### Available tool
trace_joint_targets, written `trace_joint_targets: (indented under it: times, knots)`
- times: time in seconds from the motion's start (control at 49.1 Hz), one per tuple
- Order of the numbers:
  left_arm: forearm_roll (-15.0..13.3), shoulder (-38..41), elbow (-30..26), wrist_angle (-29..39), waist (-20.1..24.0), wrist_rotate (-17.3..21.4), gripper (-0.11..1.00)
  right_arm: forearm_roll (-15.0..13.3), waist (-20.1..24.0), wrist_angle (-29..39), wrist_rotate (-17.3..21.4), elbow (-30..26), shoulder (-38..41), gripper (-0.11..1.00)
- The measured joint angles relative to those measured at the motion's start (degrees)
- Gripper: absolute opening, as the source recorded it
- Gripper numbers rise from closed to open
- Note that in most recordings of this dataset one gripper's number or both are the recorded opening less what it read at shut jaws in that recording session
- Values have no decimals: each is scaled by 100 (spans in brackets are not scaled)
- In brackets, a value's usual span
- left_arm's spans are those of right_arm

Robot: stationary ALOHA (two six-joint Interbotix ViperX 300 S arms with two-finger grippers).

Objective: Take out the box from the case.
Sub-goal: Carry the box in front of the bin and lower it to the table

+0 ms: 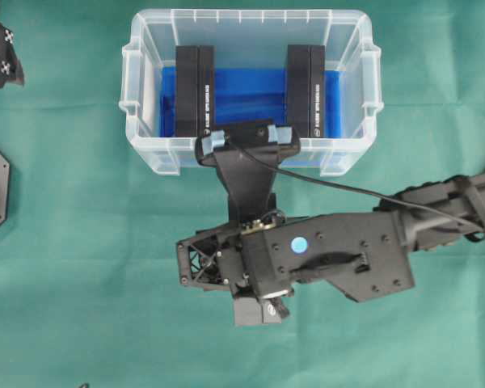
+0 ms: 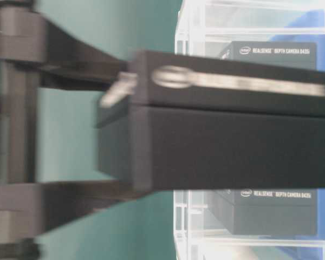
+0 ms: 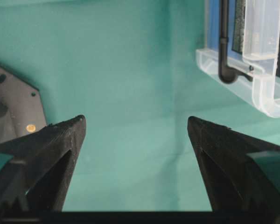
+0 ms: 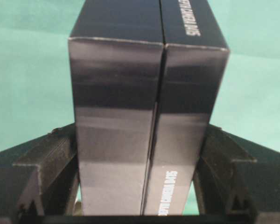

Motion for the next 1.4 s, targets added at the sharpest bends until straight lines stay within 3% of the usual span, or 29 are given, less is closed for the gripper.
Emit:
trace_joint_targets:
  times: [0.326, 0.529, 1.241, 1.404]
  knots:
    - [0, -9, 0, 114, 0, 18, 90, 158, -18, -1204, 18, 1345, 0, 67]
    - [0, -18, 0, 132, 0, 18, 90, 158, -97, -1942, 18, 1828, 0, 67]
    - [9, -18, 9, 141, 0, -9, 90, 237, -149, -2162, -9, 2030, 0, 67]
    - [9, -18, 9, 132, 0, -9, 90, 246, -141, -2268, 9, 2021, 0, 94]
